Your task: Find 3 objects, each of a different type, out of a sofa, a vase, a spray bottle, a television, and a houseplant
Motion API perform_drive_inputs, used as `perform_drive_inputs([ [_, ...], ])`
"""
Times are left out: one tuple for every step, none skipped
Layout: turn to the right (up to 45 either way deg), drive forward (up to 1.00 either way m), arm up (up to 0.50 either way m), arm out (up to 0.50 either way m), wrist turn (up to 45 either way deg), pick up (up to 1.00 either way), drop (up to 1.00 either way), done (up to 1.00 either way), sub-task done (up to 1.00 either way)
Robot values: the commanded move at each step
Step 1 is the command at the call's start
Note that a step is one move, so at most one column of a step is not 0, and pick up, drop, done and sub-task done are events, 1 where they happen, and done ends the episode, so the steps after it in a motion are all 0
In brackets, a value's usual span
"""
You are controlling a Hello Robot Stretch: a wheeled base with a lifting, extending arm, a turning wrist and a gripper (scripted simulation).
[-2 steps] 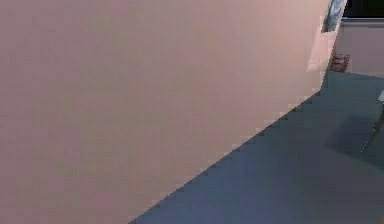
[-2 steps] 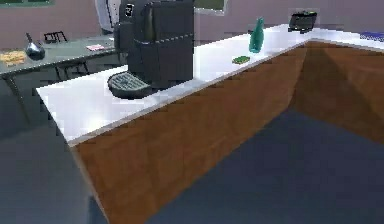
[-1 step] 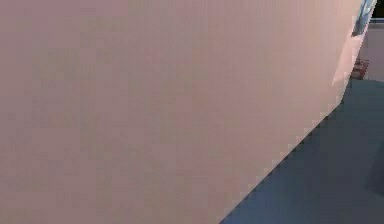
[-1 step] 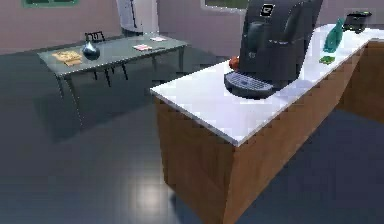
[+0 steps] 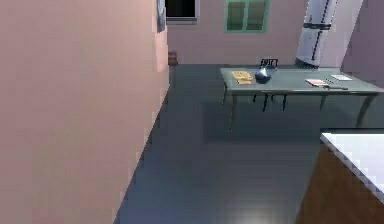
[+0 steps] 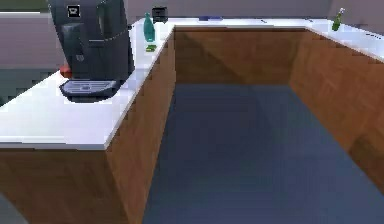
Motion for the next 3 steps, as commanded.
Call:
perform_drive_inputs([
  [0.0, 1.0, 0.0, 0.0, 0.0, 0.0, 0.0, 0.0, 0.0],
  [12.0, 0.0, 0.0, 0.0, 0.0, 0.0, 0.0, 0.0, 0.0],
  [0.0, 0.2, 0.0, 0.0, 0.0, 0.0, 0.0, 0.0, 0.0],
])
